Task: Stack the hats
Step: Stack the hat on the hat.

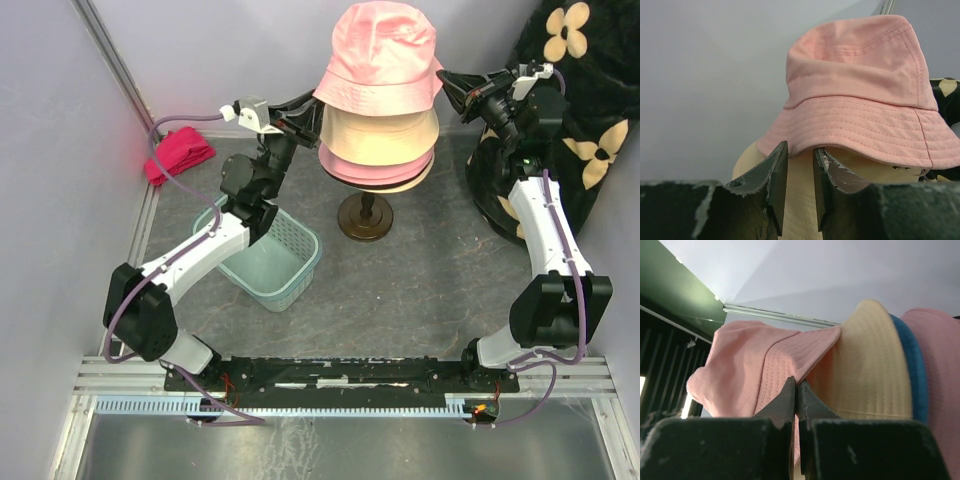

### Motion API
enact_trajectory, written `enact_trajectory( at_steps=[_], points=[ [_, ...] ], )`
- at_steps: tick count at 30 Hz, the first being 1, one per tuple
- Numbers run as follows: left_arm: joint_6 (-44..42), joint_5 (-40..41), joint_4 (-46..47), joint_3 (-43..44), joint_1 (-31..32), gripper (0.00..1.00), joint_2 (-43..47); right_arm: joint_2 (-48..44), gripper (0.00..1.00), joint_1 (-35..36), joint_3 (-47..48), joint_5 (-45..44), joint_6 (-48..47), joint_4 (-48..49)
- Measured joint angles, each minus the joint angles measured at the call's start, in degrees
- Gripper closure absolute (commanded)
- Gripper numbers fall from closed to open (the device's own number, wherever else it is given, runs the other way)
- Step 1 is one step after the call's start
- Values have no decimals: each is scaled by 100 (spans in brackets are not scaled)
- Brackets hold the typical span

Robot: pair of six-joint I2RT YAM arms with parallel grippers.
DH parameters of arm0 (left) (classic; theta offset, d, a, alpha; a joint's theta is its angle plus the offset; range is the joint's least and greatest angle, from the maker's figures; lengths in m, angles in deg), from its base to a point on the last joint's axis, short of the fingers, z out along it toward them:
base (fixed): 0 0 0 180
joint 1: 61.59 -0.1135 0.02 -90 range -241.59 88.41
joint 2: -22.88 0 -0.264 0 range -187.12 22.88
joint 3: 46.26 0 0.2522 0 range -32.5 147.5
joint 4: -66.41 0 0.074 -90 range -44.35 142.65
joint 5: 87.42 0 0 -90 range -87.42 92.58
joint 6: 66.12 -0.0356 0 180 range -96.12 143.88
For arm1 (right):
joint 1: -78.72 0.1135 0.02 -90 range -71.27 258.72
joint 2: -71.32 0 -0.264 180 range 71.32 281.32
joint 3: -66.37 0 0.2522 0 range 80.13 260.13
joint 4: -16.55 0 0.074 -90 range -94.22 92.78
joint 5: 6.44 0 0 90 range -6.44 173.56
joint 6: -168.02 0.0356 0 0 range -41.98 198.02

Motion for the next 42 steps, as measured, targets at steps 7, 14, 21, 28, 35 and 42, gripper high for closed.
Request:
enact_trajectory(
  at_steps=[7,14,21,28,35,42],
  points=[
    [2,83,76,-321,0,67,205,-33,98,-9,-376,15,-7,63],
    [7,85,120,-494,0,49,345,-120,98,-9,-549,17,-11,208],
    [57,214,-44,-540,0,35,398,-120,98,-11,-540,20,-22,223],
    [549,671,-407,-831,0,35,734,-120,98,-11,-535,22,-26,223],
    [2280,1523,-1604,-837,-2,32,1237,-120,98,-17,-404,61,-129,122],
    [4367,1851,-2855,-179,-105,30,1467,-120,98,-33,-363,101,-175,118]
  ],
)
